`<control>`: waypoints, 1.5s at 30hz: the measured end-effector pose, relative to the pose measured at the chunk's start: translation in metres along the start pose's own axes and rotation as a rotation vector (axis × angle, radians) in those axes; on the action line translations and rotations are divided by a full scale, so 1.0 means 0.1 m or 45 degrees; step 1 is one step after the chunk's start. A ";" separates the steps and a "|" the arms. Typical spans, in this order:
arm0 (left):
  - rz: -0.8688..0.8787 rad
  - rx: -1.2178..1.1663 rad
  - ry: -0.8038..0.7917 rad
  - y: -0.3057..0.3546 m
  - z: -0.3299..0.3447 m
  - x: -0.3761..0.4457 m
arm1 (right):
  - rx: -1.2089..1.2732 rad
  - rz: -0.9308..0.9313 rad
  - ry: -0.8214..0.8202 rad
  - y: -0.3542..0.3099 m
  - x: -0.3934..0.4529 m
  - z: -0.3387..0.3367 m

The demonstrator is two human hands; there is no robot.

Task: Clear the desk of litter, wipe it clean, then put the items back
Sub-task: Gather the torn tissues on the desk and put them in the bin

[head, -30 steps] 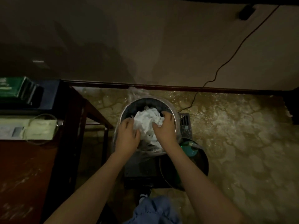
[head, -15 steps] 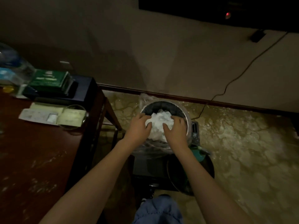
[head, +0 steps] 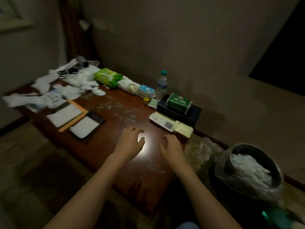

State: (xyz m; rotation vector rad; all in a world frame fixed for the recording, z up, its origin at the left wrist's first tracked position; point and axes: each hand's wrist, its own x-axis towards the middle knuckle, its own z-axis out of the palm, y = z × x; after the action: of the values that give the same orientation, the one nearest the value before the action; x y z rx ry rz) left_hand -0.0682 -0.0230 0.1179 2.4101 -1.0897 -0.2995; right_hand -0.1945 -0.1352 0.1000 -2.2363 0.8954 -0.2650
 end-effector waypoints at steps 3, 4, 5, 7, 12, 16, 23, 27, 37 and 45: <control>-0.175 0.050 0.083 -0.67 -0.46 -0.26 | -0.018 -0.128 -0.071 -0.58 -0.03 0.50; -0.223 0.050 0.105 -0.83 -0.59 -0.34 | -0.013 -0.168 -0.092 -0.73 -0.04 0.62; -0.257 0.050 0.131 -0.98 -0.68 -0.40 | -0.007 -0.203 -0.116 -0.87 -0.03 0.74; -0.317 0.052 0.183 -1.25 -0.83 -0.51 | -0.004 -0.266 -0.157 -1.12 0.00 0.95; -0.499 0.008 0.169 -1.73 -1.01 -0.67 | -0.037 -0.392 -0.208 -1.60 0.22 1.32; -0.538 -0.014 0.143 -2.06 -1.13 -0.49 | -0.073 -0.410 -0.195 -1.83 0.53 1.56; -0.426 0.071 0.082 -2.71 -1.41 0.59 | -0.055 -0.322 -0.179 -2.04 1.48 2.03; -0.351 0.097 -0.016 -2.99 -1.59 1.40 | -0.029 -0.130 -0.101 -2.13 2.25 2.17; -0.262 0.051 -0.197 -3.43 -1.57 2.62 | -0.009 -0.015 -0.063 -2.30 3.38 2.33; -0.166 0.013 -0.340 -3.90 -1.50 3.36 | -0.075 0.197 -0.066 -2.25 3.91 2.69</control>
State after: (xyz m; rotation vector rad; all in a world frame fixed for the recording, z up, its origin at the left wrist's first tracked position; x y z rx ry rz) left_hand 0.4631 -0.0038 0.0495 2.5062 -1.0458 -0.6779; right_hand 0.3262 -0.1372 0.0293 -2.2030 1.0540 -0.1096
